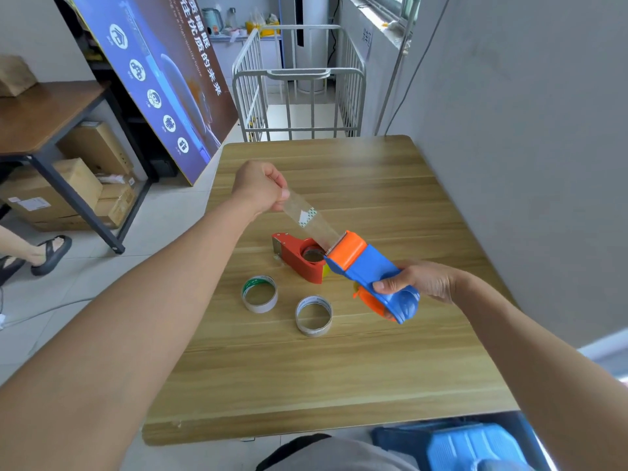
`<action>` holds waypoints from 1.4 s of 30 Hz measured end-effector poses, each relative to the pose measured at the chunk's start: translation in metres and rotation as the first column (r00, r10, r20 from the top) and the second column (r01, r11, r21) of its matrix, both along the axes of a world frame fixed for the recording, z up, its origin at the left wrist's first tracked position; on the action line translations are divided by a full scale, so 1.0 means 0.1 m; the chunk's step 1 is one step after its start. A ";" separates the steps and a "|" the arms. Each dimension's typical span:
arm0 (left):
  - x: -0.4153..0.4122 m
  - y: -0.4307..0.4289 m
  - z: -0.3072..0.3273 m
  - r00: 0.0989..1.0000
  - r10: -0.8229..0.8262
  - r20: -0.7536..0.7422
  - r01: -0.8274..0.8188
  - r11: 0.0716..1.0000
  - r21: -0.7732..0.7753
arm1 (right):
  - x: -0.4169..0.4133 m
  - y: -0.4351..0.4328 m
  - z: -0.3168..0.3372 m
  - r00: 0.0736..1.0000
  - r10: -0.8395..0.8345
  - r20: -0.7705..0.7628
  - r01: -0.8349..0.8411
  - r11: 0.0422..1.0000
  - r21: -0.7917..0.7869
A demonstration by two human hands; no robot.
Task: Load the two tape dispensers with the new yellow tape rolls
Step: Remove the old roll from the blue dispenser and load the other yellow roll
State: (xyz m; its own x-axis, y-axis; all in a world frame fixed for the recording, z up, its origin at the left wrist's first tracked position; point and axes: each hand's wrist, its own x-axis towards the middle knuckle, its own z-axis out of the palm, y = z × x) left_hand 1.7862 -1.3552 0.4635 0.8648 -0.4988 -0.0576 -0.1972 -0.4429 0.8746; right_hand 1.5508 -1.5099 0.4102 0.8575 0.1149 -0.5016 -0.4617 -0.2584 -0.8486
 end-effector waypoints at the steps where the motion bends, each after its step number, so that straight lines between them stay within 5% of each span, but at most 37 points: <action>1: -0.01 -0.02 -0.01 1.000 -0.002 -0.002 0.002 1.000 -0.009 | -0.03 -0.02 -0.03 0.999 -0.032 -0.022 0.032 0.999 -0.012; 12: -0.61 -0.41 -0.21 0.959 -0.219 0.178 0.211 0.975 0.066 | 0.18 -0.12 -0.34 0.783 -0.608 -0.131 0.519 0.755 -0.402; 18: -0.89 -0.63 -0.48 0.916 -0.332 0.226 0.323 0.943 0.078 | 0.39 -0.12 -0.27 0.677 -0.731 -0.088 0.678 0.666 -0.313; 26: -0.96 -0.69 -0.97 0.945 -0.270 0.183 0.271 0.962 0.018 | 0.51 -0.22 -0.33 0.671 -0.737 -0.086 0.656 0.644 -0.395; 42: -1.08 -1.08 -1.93 0.945 0.030 -0.327 -0.072 0.990 -0.118 | 0.66 -0.60 -1.17 0.770 -0.634 -0.074 0.426 0.597 -0.680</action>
